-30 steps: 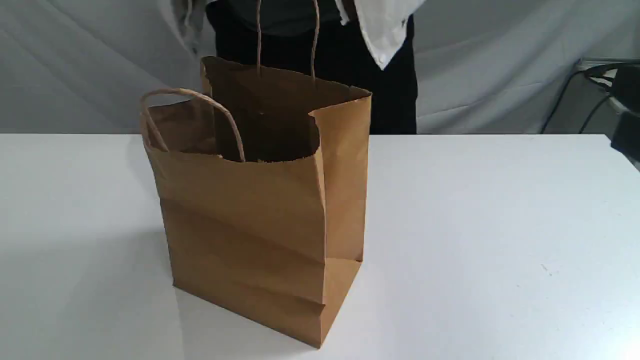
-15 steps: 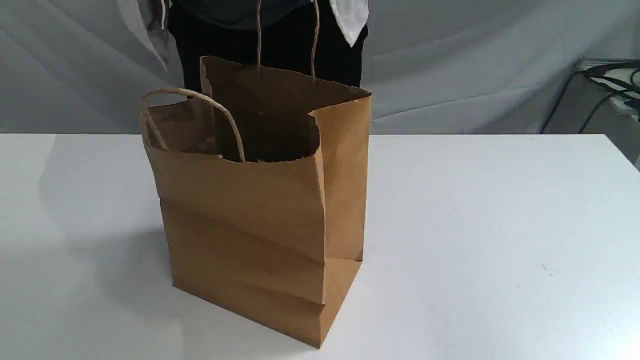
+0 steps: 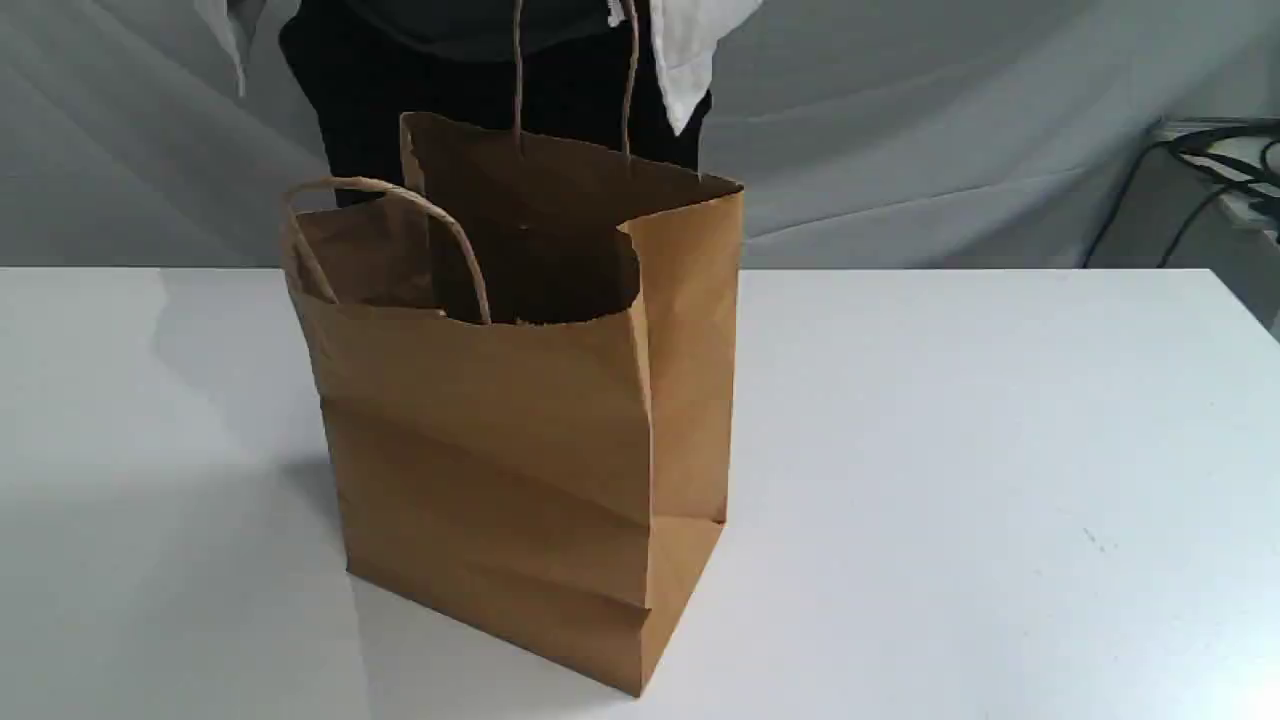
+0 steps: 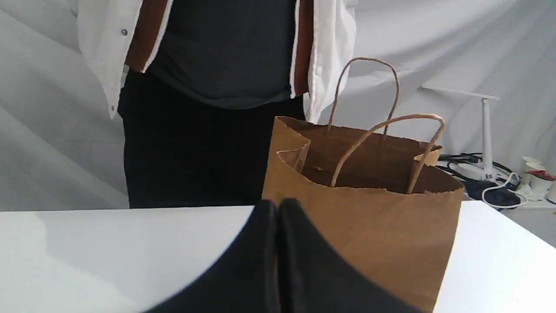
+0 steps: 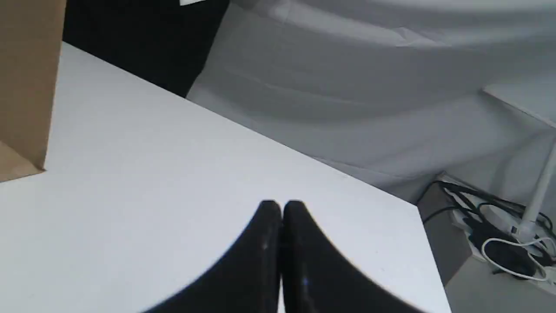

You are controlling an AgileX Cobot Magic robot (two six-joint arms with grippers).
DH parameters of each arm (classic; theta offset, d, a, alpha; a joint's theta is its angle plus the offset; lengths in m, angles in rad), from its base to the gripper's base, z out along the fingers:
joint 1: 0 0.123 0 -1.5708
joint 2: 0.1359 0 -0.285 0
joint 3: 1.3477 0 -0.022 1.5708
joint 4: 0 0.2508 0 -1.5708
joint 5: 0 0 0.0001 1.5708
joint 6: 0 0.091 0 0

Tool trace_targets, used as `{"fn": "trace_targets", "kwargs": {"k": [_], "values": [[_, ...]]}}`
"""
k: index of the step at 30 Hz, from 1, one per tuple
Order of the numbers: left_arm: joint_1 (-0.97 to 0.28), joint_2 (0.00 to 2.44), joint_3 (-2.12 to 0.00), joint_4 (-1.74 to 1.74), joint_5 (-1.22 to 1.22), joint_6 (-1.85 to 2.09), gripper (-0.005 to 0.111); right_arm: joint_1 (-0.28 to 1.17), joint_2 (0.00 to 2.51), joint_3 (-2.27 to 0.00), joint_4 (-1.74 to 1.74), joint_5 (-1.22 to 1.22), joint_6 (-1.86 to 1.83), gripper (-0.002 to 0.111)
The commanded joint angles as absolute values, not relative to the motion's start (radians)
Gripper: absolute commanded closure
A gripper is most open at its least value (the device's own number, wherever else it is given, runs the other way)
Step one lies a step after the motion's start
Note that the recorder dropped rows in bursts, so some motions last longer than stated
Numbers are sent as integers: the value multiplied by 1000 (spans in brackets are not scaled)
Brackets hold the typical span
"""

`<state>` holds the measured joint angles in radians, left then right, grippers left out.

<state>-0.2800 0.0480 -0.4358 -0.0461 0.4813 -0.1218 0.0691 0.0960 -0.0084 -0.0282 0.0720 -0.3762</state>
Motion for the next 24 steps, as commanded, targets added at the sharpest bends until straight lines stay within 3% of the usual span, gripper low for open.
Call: {"fn": "trace_targets", "kwargs": {"k": [1, 9, 24], "values": [[-279, 48, -430, -56, 482, -123, 107, 57, 38, 0, -6, 92, -371, 108], [-279, 48, -430, -56, 482, -123, 107, 59, 0, 0, 60, 234, -364, 108], [-279, 48, -430, -56, 476, -122, 107, 61, 0, 0, 33, 250, -364, 108]]}}
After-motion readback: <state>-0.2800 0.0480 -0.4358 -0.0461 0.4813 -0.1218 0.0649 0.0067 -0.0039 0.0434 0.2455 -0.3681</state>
